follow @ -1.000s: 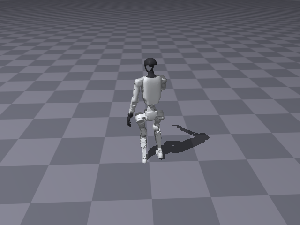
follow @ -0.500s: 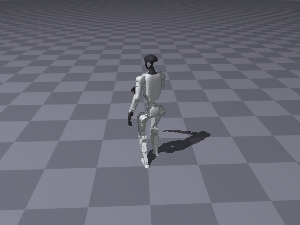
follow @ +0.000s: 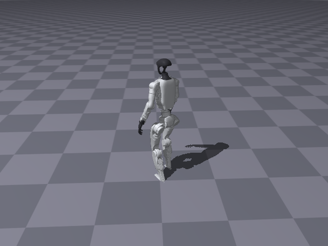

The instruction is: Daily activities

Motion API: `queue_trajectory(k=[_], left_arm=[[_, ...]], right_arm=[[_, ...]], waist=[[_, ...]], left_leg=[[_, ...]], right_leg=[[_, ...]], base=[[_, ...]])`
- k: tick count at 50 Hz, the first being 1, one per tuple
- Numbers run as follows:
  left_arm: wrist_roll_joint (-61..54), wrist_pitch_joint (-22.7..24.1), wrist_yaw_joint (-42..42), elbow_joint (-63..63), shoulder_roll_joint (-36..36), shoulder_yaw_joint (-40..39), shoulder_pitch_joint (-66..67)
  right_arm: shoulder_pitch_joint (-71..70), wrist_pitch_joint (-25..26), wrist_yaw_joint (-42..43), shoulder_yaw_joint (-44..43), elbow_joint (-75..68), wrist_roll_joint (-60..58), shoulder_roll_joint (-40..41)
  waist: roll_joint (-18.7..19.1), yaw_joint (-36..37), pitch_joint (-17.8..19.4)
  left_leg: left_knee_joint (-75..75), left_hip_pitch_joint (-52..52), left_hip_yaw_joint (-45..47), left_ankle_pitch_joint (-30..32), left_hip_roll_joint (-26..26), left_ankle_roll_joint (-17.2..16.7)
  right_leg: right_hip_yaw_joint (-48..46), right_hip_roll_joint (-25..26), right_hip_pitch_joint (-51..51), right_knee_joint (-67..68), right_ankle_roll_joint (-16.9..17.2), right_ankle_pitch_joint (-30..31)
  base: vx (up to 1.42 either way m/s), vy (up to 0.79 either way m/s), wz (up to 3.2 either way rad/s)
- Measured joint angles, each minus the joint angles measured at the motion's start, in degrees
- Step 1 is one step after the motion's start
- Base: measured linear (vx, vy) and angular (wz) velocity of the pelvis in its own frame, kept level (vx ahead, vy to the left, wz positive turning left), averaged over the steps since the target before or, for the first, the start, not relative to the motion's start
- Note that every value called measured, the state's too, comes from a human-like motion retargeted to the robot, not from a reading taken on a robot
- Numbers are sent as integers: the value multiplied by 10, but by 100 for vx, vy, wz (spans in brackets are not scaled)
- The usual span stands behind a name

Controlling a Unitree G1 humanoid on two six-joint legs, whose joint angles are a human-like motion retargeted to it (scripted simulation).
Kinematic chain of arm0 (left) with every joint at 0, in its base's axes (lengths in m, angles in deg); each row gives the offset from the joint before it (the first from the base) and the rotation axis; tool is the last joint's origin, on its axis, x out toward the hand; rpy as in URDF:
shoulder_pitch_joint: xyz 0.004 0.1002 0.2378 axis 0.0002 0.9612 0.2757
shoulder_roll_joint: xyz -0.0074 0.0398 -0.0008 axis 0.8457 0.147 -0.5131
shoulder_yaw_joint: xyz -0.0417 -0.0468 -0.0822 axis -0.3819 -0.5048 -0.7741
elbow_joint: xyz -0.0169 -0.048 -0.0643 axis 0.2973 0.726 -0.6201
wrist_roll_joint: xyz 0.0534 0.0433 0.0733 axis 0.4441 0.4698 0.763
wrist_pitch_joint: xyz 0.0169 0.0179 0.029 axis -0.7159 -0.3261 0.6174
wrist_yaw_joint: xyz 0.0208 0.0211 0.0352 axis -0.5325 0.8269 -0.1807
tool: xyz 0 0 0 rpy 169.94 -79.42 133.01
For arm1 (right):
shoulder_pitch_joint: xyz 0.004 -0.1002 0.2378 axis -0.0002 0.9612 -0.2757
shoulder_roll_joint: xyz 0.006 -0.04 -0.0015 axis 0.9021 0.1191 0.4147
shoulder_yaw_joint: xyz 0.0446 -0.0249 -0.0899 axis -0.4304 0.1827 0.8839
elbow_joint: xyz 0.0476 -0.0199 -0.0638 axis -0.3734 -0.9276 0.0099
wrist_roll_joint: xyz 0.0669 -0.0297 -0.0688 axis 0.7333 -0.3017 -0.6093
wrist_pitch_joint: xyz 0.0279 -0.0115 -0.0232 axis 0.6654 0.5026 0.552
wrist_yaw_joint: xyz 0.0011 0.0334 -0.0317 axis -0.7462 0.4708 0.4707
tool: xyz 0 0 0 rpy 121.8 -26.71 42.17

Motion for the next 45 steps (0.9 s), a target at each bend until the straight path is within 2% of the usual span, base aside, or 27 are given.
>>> queue_trajectory(k=[8,12,15,27,35,45], left_arm=[[0,18,7,-67,20,1,-17],[-1,19,10,-81,28,-1,-18],[-2,19,11,-80,32,-4,-16],[6,16,-1,-40,37,-13,-5],[-6,14,-18,13,31,-19,-1],[-43,6,-29,98,10,-45,12]], right_arm=[[65,-6,8,-51,-11,24,-5],[91,-14,6,-63,13,33,-3],[110,-21,5,-68,43,39,0],[191,-53,-5,-86,187,48,-5],[229,-49,-27,-86,192,29,1],[203,-36,-64,-86,126,28,-4]], waist=[[-15,-18,20],[-28,-34,28],[-41,-50,32],[-87,-93,28],[-102,-83,12],[-96,-40,-9]], left_leg=[[-14,-9,8,13,-18,-5],[-40,-11,8,39,-32,-12],[-62,-14,4,63,-46,-20],[-154,-10,-33,155,-96,-54],[-217,11,-82,208,-113,-75],[-296,42,-125,256,-91,-99]], right_leg=[[5,-32,-30,51,-5,3],[33,-38,-53,74,8,6],[76,-31,-76,90,24,-15],[125,-61,-90,222,14,-81],[156,-54,-45,184,19,-94],[107,-60,12,96,5,-96]], base=[[-14,6,38],[-14,7,57],[-14,7,71],[-9,3,76],[-2,-2,78],[2,-4,50]])
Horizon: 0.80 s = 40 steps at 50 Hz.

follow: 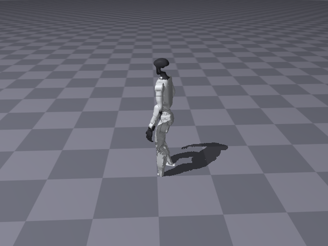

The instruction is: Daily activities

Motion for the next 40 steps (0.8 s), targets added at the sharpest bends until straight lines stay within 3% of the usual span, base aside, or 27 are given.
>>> queue_trajectory(k=[5,12,17,21,25,32,40], left_arm=[[-9,-1,4,18,-6,-21,2],[-5,7,13,4,5,-32,-4],[0,12,22,-15,16,-17,-11],[-1,15,32,-35,22,1,-20],[-9,19,47,-55,24,18,-31],[-25,24,75,-57,5,38,9],[-24,25,102,-21,-6,29,33]], right_arm=[[-2,-20,8,-19,70,16,-11],[11,-62,18,-35,332,20,-56],[-17,-73,12,-9,505,9,-96],[-76,-67,10,40,565,-17,-115],[-157,-51,13,108,526,-67,-116],[-318,-29,40,219,271,-201,-53],[-398,-27,117,252,33,-279,34]], waist=[[7,9,-9],[15,15,-21],[18,29,-31],[18,54,-39],[13,85,-47],[1,135,-46],[-5,153,-45]], left_leg=[[-37,7,-12,22,19,-15],[-38,-11,-28,27,35,-39],[-38,-26,-44,34,42,-55],[-39,-38,-59,43,44,-68],[-39,-49,-72,54,42,-81],[-40,-64,-96,71,28,-94],[-41,-72,-123,84,5,-99]], right_leg=[[-27,5,18,-40,1,11],[-57,16,34,-91,2,30],[-75,21,37,-113,-4,42],[-89,22,35,-120,-11,49],[-103,20,28,-117,-19,52],[-125,4,13,-93,-30,43],[-149,-18,8,-71,-37,27]], base=[[2,-2,40],[1,-1,39],[-1,-2,47],[-3,-2,52],[-4,-2,53],[-2,-1,56],[2,1,58]])
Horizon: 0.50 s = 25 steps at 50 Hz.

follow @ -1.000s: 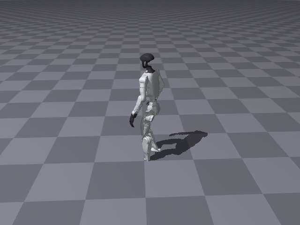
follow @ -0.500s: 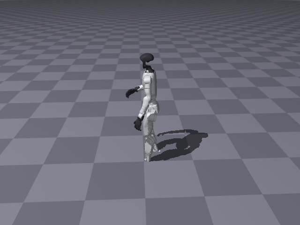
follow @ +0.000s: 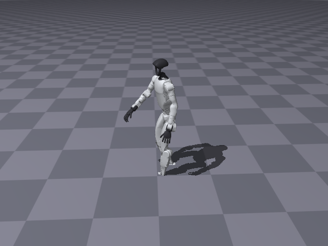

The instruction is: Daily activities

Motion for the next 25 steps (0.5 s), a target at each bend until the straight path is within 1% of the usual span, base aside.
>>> queue_trajectory(k=[3,6,8,11,19,22,25], left_arm=[[5,1,8,8,3,-12,0],[12,2,15,11,7,-24,-1],[17,3,19,10,10,-32,-1],[28,2,21,4,18,-50,-3],[47,-5,12,4,28,-70,4],[54,-9,6,9,29,-71,4],[58,-13,-1,15,30,-70,2]], right_arm=[[2,-11,28,-8,-8,5,2],[8,-30,51,-21,31,21,-6],[14,-45,65,-34,83,36,-18],[49,-64,74,-61,198,72,-57],[192,-92,77,-163,490,155,-151],[245,-95,66,-200,563,179,-176],[285,-95,47,-227,606,200,-195]], waist=[[-5,-1,1],[-9,-3,-1],[-11,-7,-1],[-11,-19,1],[-1,-52,4],[2,-64,4],[3,-73,6]], left_leg=[[0,1,-8,4,-7,0],[0,4,-13,7,-14,0],[-1,7,-16,8,-17,0],[2,11,-13,4,-16,0],[2,23,-12,6,-19,0],[2,28,-12,9,-22,0],[2,34,-11,11,-27,0]], right_leg=[[-9,-6,3,4,-1,-4],[-18,-11,9,6,-1,-8],[-23,-13,13,7,-1,-10],[-29,-7,28,-8,-5,-13],[-42,1,59,-37,-7,-9],[-45,1,67,-41,-6,-8],[-47,-1,73,-39,-6,-11]], base=[[2,1,51],[1,1,44],[2,0,36],[4,-2,25],[3,1,25],[2,3,23],[1,3,23]])
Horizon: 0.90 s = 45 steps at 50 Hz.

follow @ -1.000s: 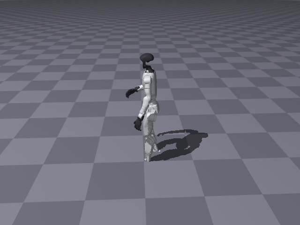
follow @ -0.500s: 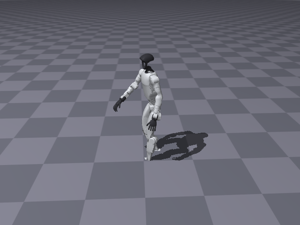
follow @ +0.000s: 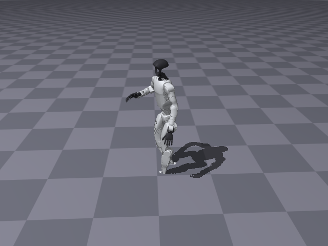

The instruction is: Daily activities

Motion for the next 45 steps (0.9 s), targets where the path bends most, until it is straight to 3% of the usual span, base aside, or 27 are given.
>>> queue_trajectory(k=[5,11,18,23,34,45], left_arm=[[-5,-3,-16,3,1,13,-8],[-35,-5,-31,-7,0,43,-23],[-84,-3,-14,-15,-12,46,-41],[-105,3,4,-11,-19,29,-49],[-106,10,26,1,-22,11,-60],[-105,10,14,-2,-18,16,-69]], right_arm=[[27,16,-42,-10,5,17,-19],[-43,59,-77,44,-143,-20,-11],[-207,89,-42,136,-404,-103,89],[-272,86,17,154,-498,-124,159],[-270,73,105,143,-483,-134,202],[-249,81,109,141,-459,-144,199]], waist=[[-3,2,3],[-8,39,5],[-14,82,13],[-16,87,21],[-18,76,28],[-21,77,34]], left_leg=[[0,10,1,6,-10,0],[-1,20,2,12,-17,0],[-1,22,3,21,-29,0],[-1,21,2,28,-36,0],[-1,29,-3,42,-49,0],[-2,41,-5,53,-63,0]], right_leg=[[-3,-8,7,11,0,-5],[-6,-13,14,22,-5,-8],[-9,-24,10,43,-9,-16],[-14,-30,8,50,-9,-19],[-26,-37,21,53,-10,-18],[-34,-45,33,61,-15,-21]], base=[[-1,3,20],[-1,1,21],[-1,1,19],[-1,1,22],[-1,2,23],[1,2,21]])
